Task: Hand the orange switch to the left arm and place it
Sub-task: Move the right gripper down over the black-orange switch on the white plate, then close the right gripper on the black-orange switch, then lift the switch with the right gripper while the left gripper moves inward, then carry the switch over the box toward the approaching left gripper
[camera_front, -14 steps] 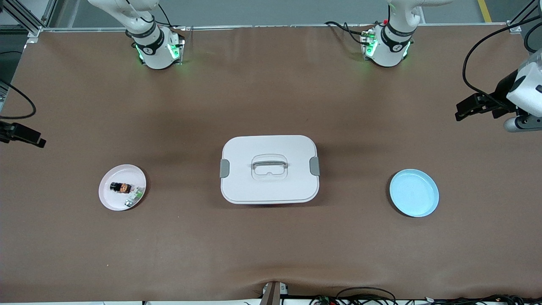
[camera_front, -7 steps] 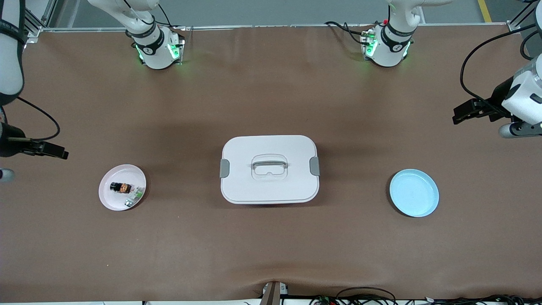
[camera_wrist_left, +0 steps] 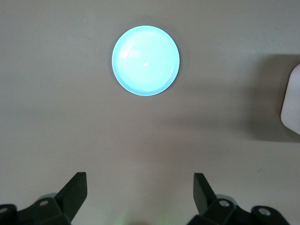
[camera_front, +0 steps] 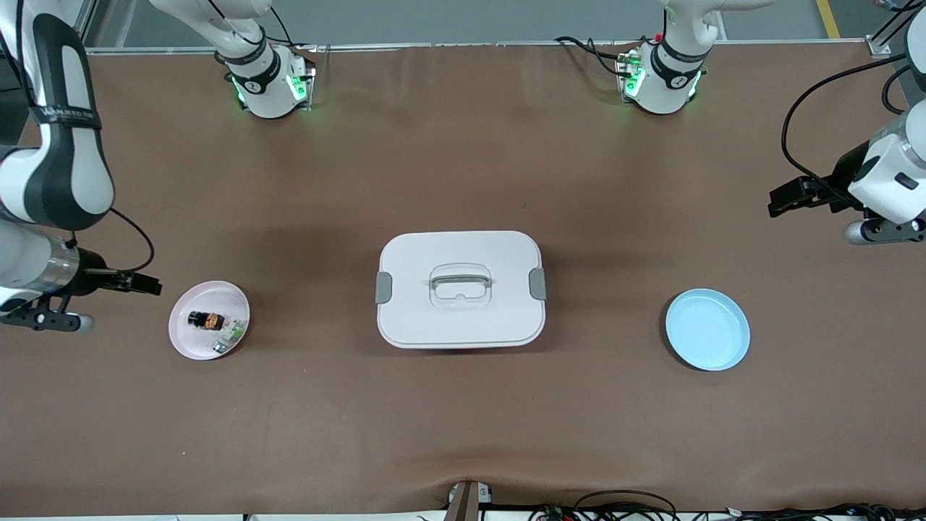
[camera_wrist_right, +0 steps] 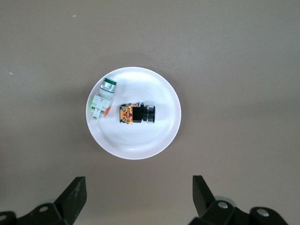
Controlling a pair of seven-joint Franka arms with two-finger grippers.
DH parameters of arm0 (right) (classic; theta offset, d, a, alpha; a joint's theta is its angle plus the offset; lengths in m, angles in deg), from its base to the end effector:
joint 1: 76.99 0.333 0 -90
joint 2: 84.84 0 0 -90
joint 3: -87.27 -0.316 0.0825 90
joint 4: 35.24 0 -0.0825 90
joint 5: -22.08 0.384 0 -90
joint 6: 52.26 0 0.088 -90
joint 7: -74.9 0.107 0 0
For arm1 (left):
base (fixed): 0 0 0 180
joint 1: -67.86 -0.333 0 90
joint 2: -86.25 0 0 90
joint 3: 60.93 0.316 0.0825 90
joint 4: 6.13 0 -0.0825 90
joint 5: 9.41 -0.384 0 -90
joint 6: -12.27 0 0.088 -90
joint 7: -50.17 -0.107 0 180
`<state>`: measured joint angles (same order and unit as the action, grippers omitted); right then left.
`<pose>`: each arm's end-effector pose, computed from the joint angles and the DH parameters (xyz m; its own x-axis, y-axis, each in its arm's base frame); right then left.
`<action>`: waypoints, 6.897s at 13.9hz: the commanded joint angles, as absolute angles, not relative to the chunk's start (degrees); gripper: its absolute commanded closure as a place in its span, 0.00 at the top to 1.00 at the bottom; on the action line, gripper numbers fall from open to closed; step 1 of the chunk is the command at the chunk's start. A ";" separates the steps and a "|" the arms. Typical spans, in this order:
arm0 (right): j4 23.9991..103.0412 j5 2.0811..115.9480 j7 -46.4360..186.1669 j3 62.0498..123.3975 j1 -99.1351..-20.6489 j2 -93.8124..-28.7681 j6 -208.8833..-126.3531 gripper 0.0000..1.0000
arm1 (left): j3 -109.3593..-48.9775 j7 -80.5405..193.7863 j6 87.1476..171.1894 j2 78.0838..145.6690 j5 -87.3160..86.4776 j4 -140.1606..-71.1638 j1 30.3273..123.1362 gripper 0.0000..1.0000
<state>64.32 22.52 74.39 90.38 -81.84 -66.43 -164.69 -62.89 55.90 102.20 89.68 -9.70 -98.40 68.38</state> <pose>0.6275 -0.0846 0.3848 0.9867 -0.1308 -0.0961 -0.1305 -0.9914 0.0095 0.5679 -0.0235 0.5722 0.9934 0.0568 -0.0997 0.0557 -0.9984 -0.0130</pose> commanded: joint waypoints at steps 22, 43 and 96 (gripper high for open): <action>66.01 26.12 77.97 90.09 -80.77 -49.16 -184.27 1.00 | -62.78 52.19 101.92 90.47 -9.76 -97.00 68.82 1.00; 66.89 26.04 77.09 90.09 -81.74 -47.14 -187.96 1.00 | -62.78 52.11 102.01 90.82 -10.64 -96.92 68.74 1.00; 44.39 58.91 162.25 89.91 -59.77 -62.08 -144.97 0.00 | -79.12 58.70 136.53 96.01 40.15 -108.60 70.92 1.00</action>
<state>46.18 58.06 159.36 89.38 -60.96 -62.70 -144.19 -78.28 57.90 132.95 96.02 37.72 -106.97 69.51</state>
